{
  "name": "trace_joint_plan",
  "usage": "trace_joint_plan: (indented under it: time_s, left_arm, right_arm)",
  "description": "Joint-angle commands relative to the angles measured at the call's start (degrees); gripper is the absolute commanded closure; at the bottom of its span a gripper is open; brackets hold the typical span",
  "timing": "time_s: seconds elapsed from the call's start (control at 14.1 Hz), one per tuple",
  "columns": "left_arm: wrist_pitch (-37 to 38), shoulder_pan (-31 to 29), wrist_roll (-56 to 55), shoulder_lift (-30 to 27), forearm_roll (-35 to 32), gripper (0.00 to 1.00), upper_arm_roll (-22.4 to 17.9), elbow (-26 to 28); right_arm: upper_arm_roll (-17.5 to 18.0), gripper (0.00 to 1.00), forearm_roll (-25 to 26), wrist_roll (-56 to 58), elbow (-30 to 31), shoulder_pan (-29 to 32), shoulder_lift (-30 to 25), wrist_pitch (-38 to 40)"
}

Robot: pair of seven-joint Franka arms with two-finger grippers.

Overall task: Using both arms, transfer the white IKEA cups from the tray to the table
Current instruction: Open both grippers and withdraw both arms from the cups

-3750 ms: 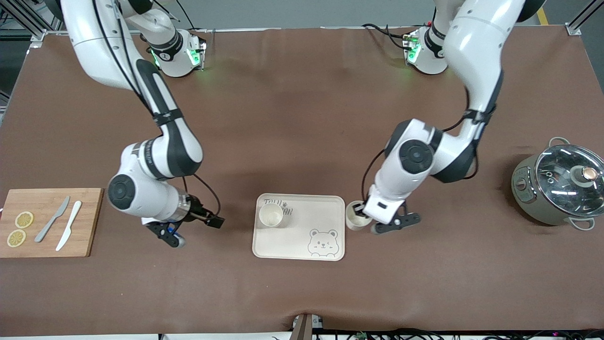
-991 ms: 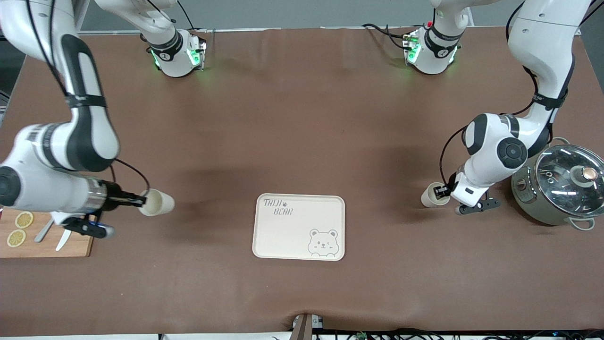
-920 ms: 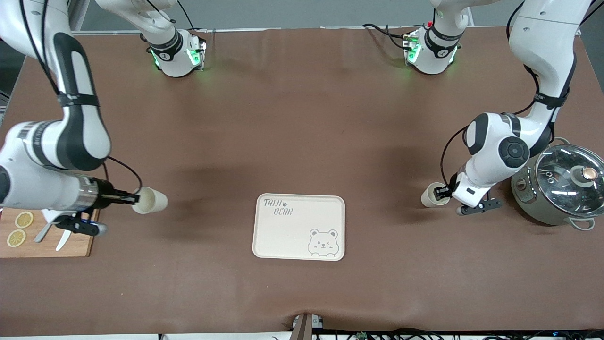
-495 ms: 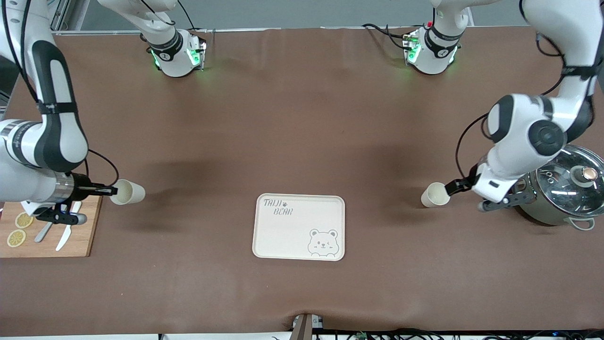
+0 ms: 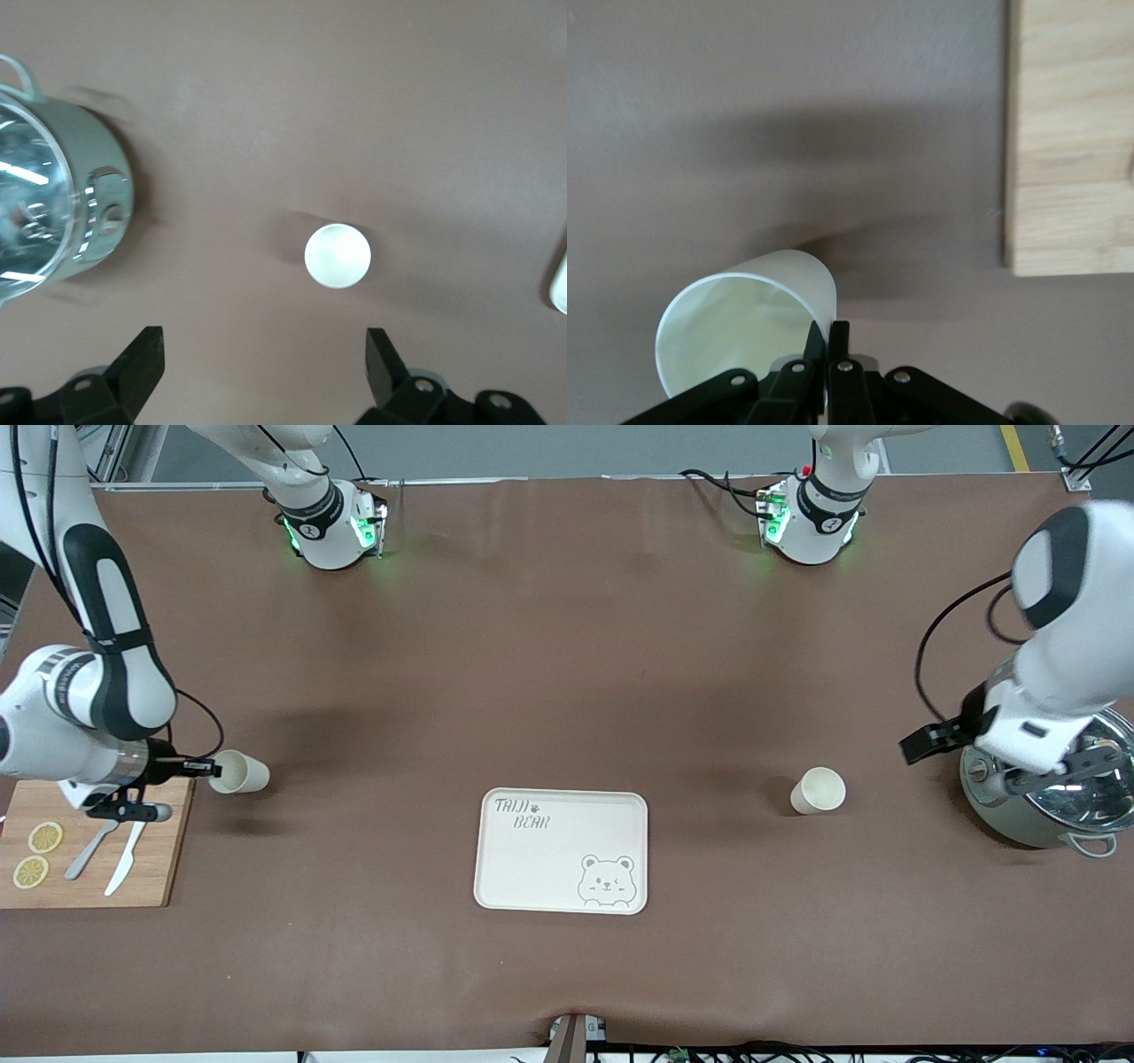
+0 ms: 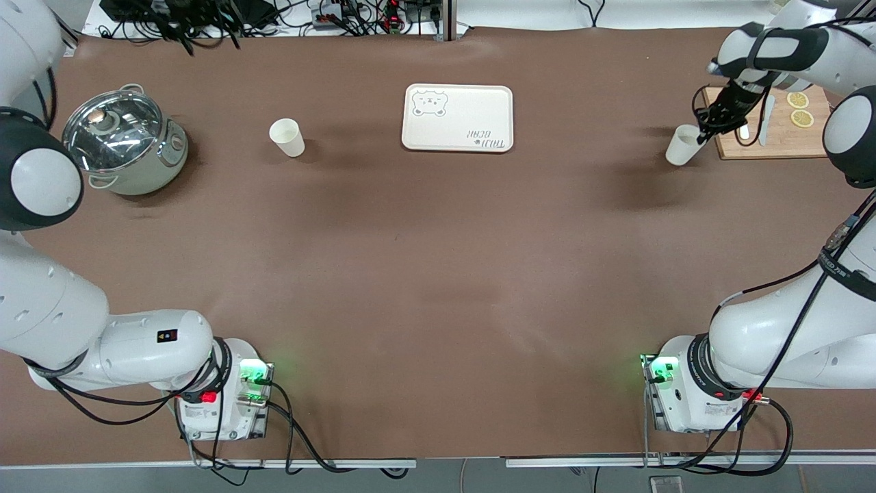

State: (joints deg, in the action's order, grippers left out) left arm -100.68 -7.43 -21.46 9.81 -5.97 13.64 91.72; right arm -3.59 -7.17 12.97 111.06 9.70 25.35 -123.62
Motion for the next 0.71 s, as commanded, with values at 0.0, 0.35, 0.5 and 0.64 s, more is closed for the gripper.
trace_joint_plan:
  time_s: [0.0, 0.35, 0.5, 0.64]
  left_arm:
    - [5.48, -0.39, 0.27, 0.92, 0.43, 0.0, 0.16, -6.63]
    - [12.24, -0.48, 0.27, 0.12, 0.34, 0.0, -0.02, -11.73]
    - [13.84, -0.39, 0.36, 0.03, -0.09, 0.0, -0.02, -12.18]
    - [13.84, -0.48, 0.88, -2.33, 0.25, 0.0, -0.2, -12.18]
  right_arm:
    - [0.95, 1.0, 0.66, 0.39, 4.6, 0.5, -3.11, -2.66]
    - [1.04, 0.0, 0.22, 0.21, 2.77, 0.32, -3.2, -3.13]
    - [1.04, 0.0, 0.22, 0.12, -2.22, 0.32, -3.55, 2.39]
    - [0.95, 0.0, 0.66, -0.14, -7.32, 0.41, -3.38, 11.43]
